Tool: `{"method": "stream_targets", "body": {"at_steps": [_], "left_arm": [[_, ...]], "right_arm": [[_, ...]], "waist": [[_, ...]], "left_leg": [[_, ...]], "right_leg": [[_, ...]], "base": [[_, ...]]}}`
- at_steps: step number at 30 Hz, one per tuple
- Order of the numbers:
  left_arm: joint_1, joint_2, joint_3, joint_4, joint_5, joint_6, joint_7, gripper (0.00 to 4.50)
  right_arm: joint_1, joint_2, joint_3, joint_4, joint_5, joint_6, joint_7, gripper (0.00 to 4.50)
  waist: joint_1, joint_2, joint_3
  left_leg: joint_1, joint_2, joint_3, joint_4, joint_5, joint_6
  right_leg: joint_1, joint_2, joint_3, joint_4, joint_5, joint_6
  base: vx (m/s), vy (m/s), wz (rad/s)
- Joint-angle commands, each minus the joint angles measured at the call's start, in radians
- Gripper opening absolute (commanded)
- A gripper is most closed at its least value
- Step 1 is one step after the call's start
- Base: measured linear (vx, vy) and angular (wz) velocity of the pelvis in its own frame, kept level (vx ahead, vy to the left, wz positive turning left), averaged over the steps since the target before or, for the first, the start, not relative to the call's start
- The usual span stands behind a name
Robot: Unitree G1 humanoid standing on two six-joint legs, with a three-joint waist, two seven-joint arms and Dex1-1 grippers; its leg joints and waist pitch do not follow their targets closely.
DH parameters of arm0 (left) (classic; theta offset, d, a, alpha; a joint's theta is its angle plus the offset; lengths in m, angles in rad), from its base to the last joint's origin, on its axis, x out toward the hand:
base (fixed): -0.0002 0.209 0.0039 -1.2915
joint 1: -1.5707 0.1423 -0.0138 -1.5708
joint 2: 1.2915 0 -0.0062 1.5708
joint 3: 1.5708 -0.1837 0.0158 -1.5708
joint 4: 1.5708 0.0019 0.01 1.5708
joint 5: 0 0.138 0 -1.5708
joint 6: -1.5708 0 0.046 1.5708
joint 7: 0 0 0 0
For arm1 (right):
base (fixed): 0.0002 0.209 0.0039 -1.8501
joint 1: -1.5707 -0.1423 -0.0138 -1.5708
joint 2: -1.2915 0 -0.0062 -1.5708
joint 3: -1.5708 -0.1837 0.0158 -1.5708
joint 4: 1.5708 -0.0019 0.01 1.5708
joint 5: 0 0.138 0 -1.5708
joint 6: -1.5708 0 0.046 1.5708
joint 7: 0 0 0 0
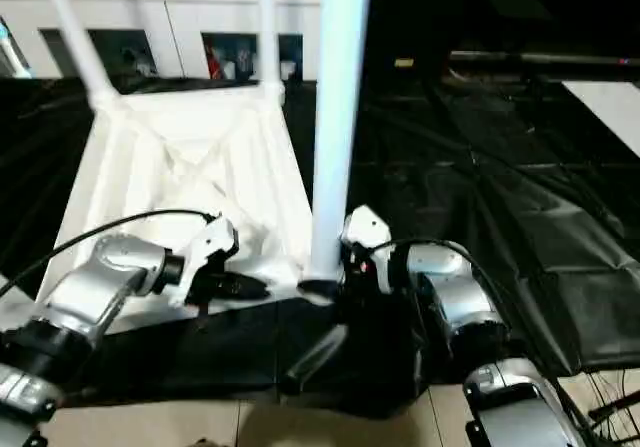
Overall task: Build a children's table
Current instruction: Rotate leg to tighten
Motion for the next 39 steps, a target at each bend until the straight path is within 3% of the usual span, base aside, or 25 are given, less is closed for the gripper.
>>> {"method": "stream_targets", "body": {"at_steps": [1,12,15,17,27,31,34,36,39], "left_arm": [[0.019,-0.003,-0.047,-0.028,-0.018,0.020,-0.062,0.00],[0.019,-0.003,-0.046,-0.040,-0.013,0.034,-0.035,0.00],[0.022,-0.003,-0.047,-0.044,-0.013,0.037,-0.032,0.00],[0.023,-0.003,-0.047,-0.046,-0.013,0.038,-0.029,0.00],[0.018,-0.004,-0.045,-0.039,-0.008,0.036,-0.020,0.00],[-0.006,-0.057,-0.008,0.028,0.014,0.002,0.097,0.00],[-0.040,-0.118,0.027,0.108,0.025,-0.012,0.211,0.00],[-0.079,-0.196,0.052,0.193,0.041,-0.014,0.347,0.00],[-0.100,-0.236,0.059,0.234,0.052,-0.011,0.419,0.00]], "right_arm": [[-0.007,-0.021,-0.004,-0.020,0.007,0.018,0.024,4.12],[-0.010,-0.021,0.014,-0.019,-0.004,0.042,0.047,3.19],[-0.010,-0.022,0.015,-0.014,-0.009,0.041,0.046,3.13],[-0.009,-0.022,0.015,-0.015,-0.011,0.042,0.045,2.81],[-0.001,-0.001,-0.004,-0.006,-0.001,0.077,0.012,2.72],[-0.012,0.063,-0.064,0.050,0.007,0.088,-0.174,2.72],[-0.027,0.124,-0.102,0.113,-0.003,0.095,-0.360,2.72],[-0.049,0.219,-0.145,0.181,-0.005,0.109,-0.597,2.72],[-0.071,0.266,-0.165,0.229,-0.010,0.113,-0.738,2.72]], "waist": [[-0.004,-0.003,-0.052],[-0.005,-0.006,-0.053],[-0.005,-0.006,-0.053],[-0.005,-0.006,-0.053],[-0.005,-0.004,-0.056],[-0.013,-0.003,-0.049],[-0.019,-0.003,-0.045],[-0.030,-0.001,-0.046],[-0.037,-0.002,-0.046]], "left_leg": [[0.020,0.019,0.006,-0.064,-0.214,0.076],[0.019,0.016,0.007,-0.060,-0.187,0.079],[0.019,0.016,0.007,-0.059,-0.184,0.081],[0.019,0.016,0.006,-0.059,-0.190,0.079],[0.020,0.015,0.006,-0.056,-0.176,0.084],[0.020,0.014,0.006,-0.061,-0.221,0.060],[0.026,0.013,0.000,-0.071,-0.298,0.007],[0.025,0.011,-0.004,-0.074,-0.325,-0.015],[0.026,0.009,-0.004,-0.074,-0.346,-0.016]], "right_leg": [[0.046,-0.029,0.021,-0.058,-0.059,-0.267],[0.047,-0.028,0.021,-0.055,-0.036,-0.269],[0.047,-0.029,0.021,-0.055,-0.031,-0.271],[0.048,-0.029,0.021,-0.055,-0.045,-0.269],[0.049,-0.028,0.020,-0.051,-0.018,-0.278],[0.042,-0.029,0.023,-0.059,-0.081,-0.268],[0.042,-0.033,0.023,-0.073,-0.219,-0.231],[0.039,-0.034,0.024,-0.076,-0.262,-0.209],[0.035,-0.033,0.024,-0.083,-0.303,-0.191]], "base": [[0.000,0.000,0.00],[0.000,0.000,0.00],[0.000,0.000,0.00],[0.000,0.000,0.00],[0.000,0.000,0.00],[0.000,0.000,0.00],[0.000,0.000,0.00],[0.000,0.000,0.00],[0.000,0.000,0.00]]}}
